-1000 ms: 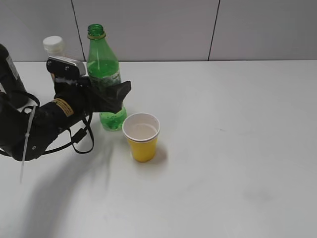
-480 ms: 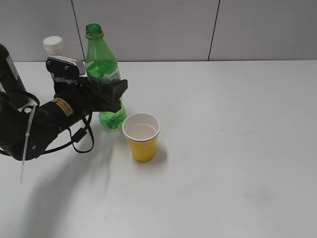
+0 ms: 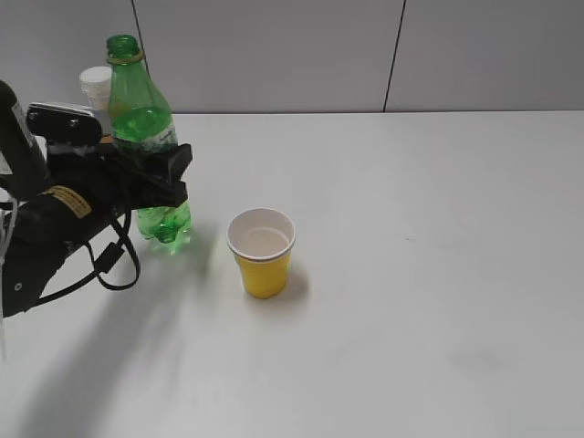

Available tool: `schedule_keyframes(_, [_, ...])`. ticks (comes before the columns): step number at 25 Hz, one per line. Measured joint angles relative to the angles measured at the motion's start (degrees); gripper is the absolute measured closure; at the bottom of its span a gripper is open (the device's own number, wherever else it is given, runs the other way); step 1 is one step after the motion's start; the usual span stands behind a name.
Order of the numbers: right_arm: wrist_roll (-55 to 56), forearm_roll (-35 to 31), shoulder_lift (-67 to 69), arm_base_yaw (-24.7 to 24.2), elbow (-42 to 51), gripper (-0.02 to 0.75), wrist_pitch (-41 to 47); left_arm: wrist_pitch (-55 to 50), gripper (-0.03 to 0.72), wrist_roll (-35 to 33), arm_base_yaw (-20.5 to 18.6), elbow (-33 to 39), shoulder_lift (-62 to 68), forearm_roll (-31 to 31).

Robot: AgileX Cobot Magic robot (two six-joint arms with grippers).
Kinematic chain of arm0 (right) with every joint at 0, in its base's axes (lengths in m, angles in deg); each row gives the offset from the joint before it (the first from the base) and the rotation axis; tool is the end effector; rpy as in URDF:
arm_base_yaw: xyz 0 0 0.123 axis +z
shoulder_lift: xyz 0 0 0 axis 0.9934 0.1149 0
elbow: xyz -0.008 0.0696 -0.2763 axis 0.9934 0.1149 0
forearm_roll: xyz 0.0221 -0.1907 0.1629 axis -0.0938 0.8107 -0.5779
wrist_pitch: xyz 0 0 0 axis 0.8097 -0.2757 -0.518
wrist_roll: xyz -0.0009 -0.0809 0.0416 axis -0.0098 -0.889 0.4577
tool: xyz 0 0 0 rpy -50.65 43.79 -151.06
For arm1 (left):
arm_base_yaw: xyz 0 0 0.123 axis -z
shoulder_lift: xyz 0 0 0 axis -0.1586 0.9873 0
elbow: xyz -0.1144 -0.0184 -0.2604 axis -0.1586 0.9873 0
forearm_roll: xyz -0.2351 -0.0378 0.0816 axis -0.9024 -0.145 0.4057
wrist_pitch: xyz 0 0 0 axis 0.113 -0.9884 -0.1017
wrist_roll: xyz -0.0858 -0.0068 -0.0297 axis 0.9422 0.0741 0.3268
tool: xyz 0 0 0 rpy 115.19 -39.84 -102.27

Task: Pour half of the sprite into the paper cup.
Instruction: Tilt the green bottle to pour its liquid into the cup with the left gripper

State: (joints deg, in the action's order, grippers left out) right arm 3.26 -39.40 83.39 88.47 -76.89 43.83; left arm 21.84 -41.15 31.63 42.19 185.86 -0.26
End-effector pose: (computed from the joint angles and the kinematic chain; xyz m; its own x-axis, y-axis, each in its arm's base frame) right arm 0.0089 0.0009 0.2622 -0.4238 -0.0375 -0.9050 -0.0882 0.9961 0.0001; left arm 0.3087 -0.1176 0.1274 -0.1271 0.0000 -0.9919 0.2785 0.9598 -0.0357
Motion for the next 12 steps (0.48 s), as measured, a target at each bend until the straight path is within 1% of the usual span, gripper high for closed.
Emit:
schedule_keyframes(6, [0.0, 0.0, 0.0, 0.0, 0.0, 0.156, 0.0, 1.2, 0.232, -9.5, 5.0, 6.2, -5.1, -7.2])
schedule_keyframes(8, [0.0, 0.0, 0.0, 0.0, 0.0, 0.156, 0.0, 1.1, 0.232, -11.7, 6.2, 7.5, -5.7, -9.7])
schedule_keyframes(12, [0.0, 0.0, 0.0, 0.0, 0.0, 0.156, 0.0, 1.0, 0.232, -16.3, 8.6, 9.7, -6.9, -16.6])
